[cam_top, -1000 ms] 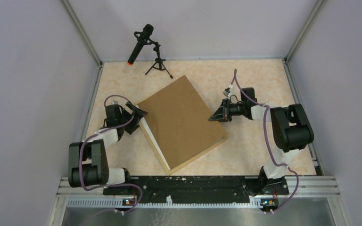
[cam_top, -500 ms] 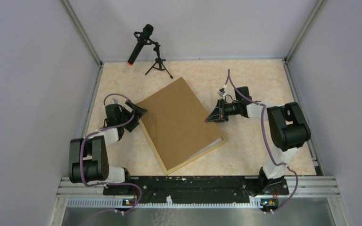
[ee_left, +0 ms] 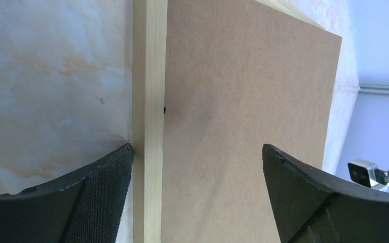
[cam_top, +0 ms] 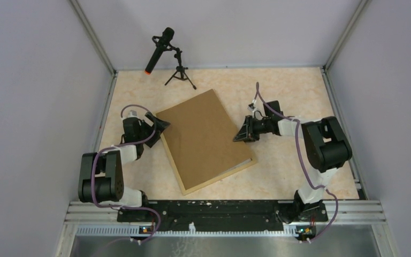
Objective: Put the photo into the frame
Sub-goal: Place the photo frame item in the photo frame.
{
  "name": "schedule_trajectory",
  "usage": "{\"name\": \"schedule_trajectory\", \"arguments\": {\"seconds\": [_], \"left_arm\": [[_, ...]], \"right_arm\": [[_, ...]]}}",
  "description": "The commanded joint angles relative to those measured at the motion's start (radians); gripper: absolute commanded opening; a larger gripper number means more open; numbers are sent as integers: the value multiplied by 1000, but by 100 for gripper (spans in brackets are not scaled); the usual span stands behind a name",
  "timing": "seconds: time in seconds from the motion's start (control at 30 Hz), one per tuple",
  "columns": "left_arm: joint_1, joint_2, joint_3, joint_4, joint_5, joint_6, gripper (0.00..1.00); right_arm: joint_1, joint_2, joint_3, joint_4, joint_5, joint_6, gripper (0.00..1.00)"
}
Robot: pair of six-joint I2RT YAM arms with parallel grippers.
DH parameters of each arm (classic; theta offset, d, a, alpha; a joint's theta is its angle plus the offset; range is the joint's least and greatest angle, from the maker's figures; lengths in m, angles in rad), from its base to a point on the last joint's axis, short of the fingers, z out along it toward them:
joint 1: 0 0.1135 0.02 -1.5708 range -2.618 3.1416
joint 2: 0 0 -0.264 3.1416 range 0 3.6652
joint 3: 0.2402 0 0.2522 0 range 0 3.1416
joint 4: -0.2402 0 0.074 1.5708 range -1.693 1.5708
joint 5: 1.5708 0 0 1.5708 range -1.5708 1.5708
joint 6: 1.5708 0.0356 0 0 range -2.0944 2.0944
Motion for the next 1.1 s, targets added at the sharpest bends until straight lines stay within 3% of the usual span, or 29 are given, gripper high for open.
{"name": "schedule_trajectory", "arguments": {"seconds": [0.0, 0.6, 0.83, 1.07], "left_arm": [[-29, -3, -6, 7, 85, -41, 98], [-29, -76, -1, -56, 57, -14, 98], [-29, -65, -6, -49, 73, -18, 98], [-36, -42, -11, -31, 90, -22, 98]], "right_arm": [[34, -58, 3, -45, 79, -46, 22], [63, -146, 87, -267, 325, -177, 50], [73, -152, 66, -157, 235, -103, 48], [110, -158, 47, -38, 228, -26, 34]]}}
